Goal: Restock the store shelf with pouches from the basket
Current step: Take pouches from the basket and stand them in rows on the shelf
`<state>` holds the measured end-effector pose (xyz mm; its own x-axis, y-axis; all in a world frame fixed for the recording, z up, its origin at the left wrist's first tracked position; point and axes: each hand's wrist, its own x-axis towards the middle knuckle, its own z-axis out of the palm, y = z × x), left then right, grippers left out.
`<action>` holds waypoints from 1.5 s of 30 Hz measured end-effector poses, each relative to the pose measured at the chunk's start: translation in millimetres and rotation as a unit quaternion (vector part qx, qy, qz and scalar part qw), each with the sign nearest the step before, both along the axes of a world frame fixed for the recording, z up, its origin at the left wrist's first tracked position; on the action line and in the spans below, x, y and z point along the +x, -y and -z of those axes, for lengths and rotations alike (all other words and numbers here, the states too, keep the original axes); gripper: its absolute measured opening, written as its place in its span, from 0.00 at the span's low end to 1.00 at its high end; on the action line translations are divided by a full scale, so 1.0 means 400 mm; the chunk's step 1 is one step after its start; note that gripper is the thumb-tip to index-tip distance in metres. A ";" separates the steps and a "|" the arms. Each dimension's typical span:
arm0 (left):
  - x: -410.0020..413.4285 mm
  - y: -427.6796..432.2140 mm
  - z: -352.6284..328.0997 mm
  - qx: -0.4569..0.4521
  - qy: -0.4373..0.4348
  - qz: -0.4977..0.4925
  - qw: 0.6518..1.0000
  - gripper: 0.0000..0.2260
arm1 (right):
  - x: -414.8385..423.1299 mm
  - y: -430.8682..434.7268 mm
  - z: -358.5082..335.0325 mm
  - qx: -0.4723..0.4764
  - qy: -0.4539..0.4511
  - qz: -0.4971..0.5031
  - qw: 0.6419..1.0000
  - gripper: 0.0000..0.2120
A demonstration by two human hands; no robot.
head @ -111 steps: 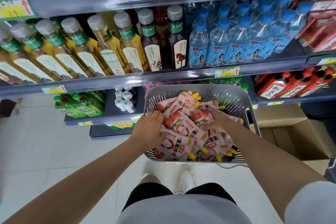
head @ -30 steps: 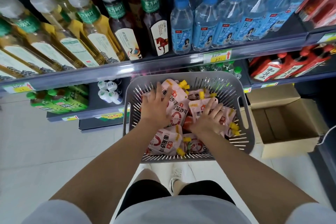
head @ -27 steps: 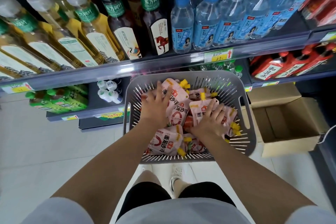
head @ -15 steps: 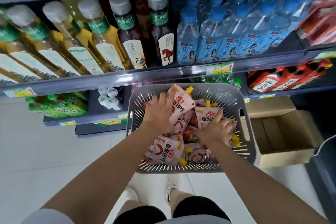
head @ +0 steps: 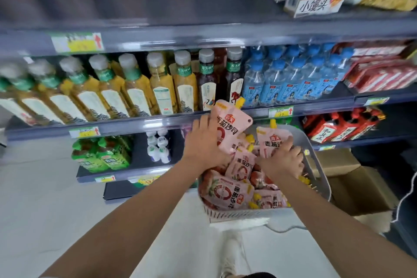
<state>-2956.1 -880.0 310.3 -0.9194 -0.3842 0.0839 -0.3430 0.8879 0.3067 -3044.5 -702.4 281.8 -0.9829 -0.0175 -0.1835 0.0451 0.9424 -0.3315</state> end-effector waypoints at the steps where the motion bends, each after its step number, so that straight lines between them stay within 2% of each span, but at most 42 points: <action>1: 0.028 0.020 -0.021 0.002 -0.017 -0.007 1.000 0.58 | 0.024 0.017 -0.024 -0.010 -0.020 -0.007 1.000 0.57; 4: 0.123 0.088 -0.081 0.008 -0.062 -0.028 0.998 0.57 | 0.097 0.070 -0.098 -0.040 -0.078 -0.046 0.995 0.56; 7: 0.232 0.165 -0.139 -0.017 -0.103 -0.049 0.993 0.58 | 0.171 0.139 -0.179 -0.044 -0.146 -0.096 0.984 0.55; 10: 0.342 0.247 -0.198 -0.036 -0.138 -0.077 0.987 0.57 | 0.247 0.230 -0.259 -0.089 -0.199 -0.119 0.969 0.55; 15: 0.501 0.385 -0.302 -0.034 -0.208 -0.134 0.968 0.59 | 0.344 0.400 -0.396 -0.138 -0.310 -0.194 0.920 0.54; 20: 0.599 0.520 -0.440 -0.031 -0.282 -0.214 0.935 0.58 | 0.380 0.580 -0.554 -0.225 -0.355 -0.204 0.884 0.54; 27: 0.588 0.753 -0.633 -0.083 -0.338 -0.271 0.898 0.56 | 0.322 0.818 -0.725 -0.327 -0.349 -0.174 0.861 0.54; 32: 0.483 0.949 -0.711 -0.068 -0.340 -0.309 0.886 0.57 | 0.235 0.982 -0.760 -0.384 -0.268 -0.178 0.865 0.55; 37: 0.339 1.138 -0.709 -0.050 -0.329 -0.340 0.880 0.58 | 0.118 1.133 -0.758 -0.398 -0.219 -0.185 0.872 0.55; 45: 0.200 1.321 -0.622 -0.046 -0.302 -0.341 0.889 0.57 | 0.046 1.320 -0.733 -0.369 -0.244 -0.205 0.873 0.60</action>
<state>-2876.3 -1408.5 559.0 -0.2521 -0.8010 0.5430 -0.6092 0.5673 0.5540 -3026.3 -1230.3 574.9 -0.8235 -0.3231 0.4663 -0.5632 0.3669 -0.7404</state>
